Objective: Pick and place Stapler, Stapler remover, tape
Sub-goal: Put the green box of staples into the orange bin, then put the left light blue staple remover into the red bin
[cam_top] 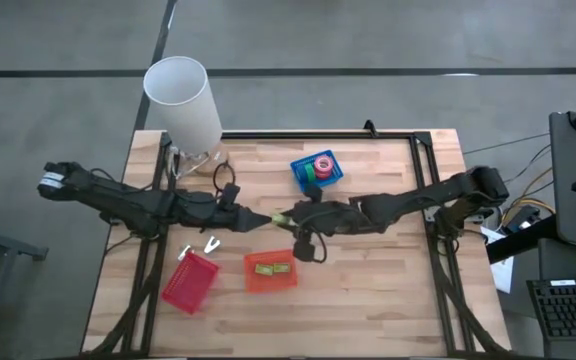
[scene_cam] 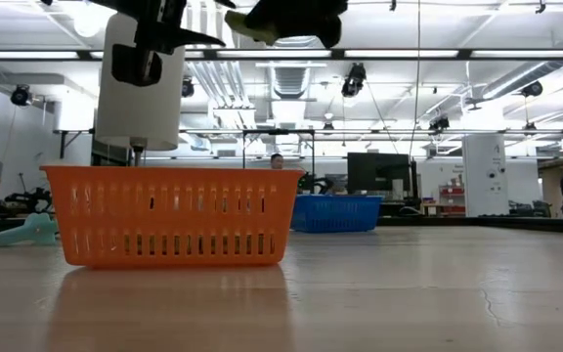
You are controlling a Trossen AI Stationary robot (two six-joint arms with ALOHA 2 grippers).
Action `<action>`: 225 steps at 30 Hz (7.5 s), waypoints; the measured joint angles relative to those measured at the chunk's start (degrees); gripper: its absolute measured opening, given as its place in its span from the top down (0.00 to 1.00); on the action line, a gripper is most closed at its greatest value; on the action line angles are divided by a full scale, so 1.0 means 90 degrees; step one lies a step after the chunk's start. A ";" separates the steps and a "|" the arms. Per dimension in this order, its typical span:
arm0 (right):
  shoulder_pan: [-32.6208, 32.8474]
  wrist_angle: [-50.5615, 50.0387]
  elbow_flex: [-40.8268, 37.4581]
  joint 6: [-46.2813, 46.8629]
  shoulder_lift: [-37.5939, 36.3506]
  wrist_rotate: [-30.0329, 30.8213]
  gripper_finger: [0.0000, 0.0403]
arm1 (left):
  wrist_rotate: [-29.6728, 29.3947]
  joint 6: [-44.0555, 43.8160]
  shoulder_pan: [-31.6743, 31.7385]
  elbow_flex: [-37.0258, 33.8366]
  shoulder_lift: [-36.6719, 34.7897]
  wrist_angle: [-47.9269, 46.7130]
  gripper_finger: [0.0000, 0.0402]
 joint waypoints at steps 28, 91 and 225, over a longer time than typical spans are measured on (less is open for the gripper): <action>0.0049 -0.0241 0.0903 -0.0580 0.0499 0.0102 0.72 | 0.0133 0.0024 0.0000 0.0002 0.0130 0.0343 0.67; 0.0466 -0.2787 0.0621 0.1316 0.0236 0.0327 0.44 | 0.2203 -0.1108 -0.0421 -0.0130 0.2207 0.0307 0.55; 0.0141 -0.2192 0.0038 0.1881 0.0256 0.0482 0.44 | 0.2452 0.1778 0.0359 -0.1410 0.0259 -0.6568 0.86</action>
